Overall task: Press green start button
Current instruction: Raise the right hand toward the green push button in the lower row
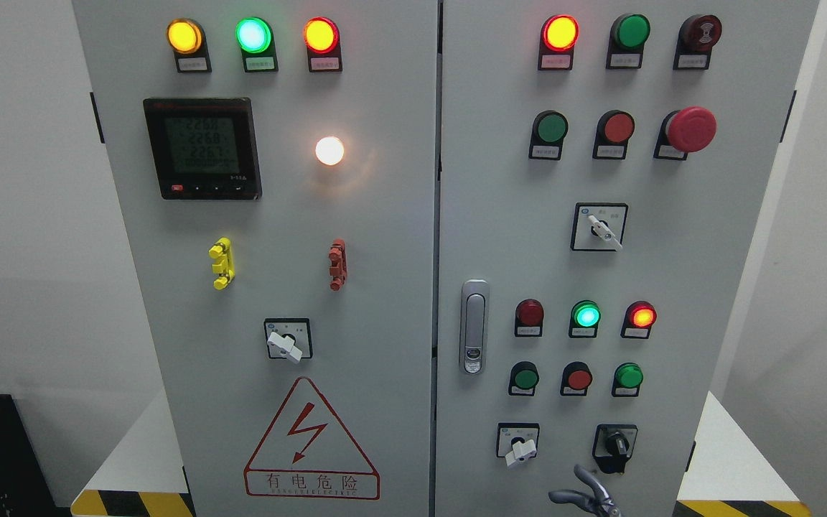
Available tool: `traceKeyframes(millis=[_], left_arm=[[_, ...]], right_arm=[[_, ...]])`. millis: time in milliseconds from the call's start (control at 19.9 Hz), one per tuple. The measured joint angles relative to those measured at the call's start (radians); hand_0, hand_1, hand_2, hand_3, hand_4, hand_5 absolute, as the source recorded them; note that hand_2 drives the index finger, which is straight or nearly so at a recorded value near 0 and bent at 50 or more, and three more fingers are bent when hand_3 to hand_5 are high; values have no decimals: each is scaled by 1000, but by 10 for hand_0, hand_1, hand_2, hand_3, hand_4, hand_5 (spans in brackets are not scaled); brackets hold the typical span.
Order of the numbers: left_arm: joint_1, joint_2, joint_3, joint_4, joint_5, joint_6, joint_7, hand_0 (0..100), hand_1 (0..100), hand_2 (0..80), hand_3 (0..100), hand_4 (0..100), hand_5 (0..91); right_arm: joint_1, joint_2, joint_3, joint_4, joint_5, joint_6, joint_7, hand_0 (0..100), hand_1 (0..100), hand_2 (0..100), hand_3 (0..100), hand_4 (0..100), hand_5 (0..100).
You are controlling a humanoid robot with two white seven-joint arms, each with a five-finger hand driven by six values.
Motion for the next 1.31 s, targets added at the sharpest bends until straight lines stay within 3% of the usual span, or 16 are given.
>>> traceKeyframes(millis=[352, 503, 704, 1307], left_arm=[[0, 0, 0, 0, 0, 0, 0, 120, 556, 0, 0, 0, 0], [0, 0, 0, 0, 0, 0, 0, 120, 556, 0, 0, 0, 0], [0, 0, 0, 0, 0, 0, 0, 120, 556, 0, 0, 0, 0], [0, 0, 0, 0, 0, 0, 0, 120, 556, 0, 0, 0, 0]], right_arm=[[-55, 2, -4, 20, 216, -14, -62, 434, 296, 0, 569, 551, 408], [-79, 2, -13, 30, 303, -16, -84, 469, 286, 0, 580, 586, 462], [-119, 3, -23, 40, 409, -19, -117, 485, 281, 0, 593, 607, 520], [-173, 4, -37, 64, 627, -19, -131, 485, 299, 0, 628, 611, 538]])
